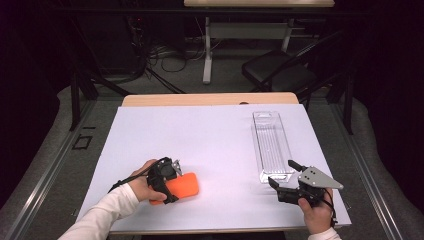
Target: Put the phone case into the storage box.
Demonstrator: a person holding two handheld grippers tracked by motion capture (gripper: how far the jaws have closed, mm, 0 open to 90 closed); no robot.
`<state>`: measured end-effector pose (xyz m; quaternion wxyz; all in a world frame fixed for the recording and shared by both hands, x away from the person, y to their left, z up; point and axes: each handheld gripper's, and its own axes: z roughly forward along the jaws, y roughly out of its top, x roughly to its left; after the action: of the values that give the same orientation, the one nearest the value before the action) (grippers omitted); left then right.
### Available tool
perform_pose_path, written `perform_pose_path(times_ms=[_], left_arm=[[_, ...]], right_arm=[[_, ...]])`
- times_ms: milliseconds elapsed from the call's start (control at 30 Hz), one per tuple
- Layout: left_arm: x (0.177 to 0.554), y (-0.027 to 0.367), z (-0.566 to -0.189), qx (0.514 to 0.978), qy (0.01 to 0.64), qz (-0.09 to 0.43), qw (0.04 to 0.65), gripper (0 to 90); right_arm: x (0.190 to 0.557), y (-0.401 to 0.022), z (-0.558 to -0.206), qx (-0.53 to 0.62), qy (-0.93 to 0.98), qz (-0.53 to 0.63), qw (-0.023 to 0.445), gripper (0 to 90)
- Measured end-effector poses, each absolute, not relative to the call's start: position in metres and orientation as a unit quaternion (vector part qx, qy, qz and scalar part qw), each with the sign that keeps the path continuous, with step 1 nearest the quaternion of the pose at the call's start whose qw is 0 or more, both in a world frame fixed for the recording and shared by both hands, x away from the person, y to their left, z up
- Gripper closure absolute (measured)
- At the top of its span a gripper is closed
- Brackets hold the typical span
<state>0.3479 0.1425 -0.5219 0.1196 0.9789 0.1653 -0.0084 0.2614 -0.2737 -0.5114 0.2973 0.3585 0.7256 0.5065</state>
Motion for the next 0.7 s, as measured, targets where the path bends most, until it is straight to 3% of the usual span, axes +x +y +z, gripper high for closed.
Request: perform_pose_path(times_ms=[700], left_arm=[[0.349, 0.14, -0.493, 0.966, 0.234, 0.002, 0.107, 14.4]], right_arm=[[0.261, -0.272, -0.511, 0.357, 0.726, 0.505, 0.301, 12.2]])
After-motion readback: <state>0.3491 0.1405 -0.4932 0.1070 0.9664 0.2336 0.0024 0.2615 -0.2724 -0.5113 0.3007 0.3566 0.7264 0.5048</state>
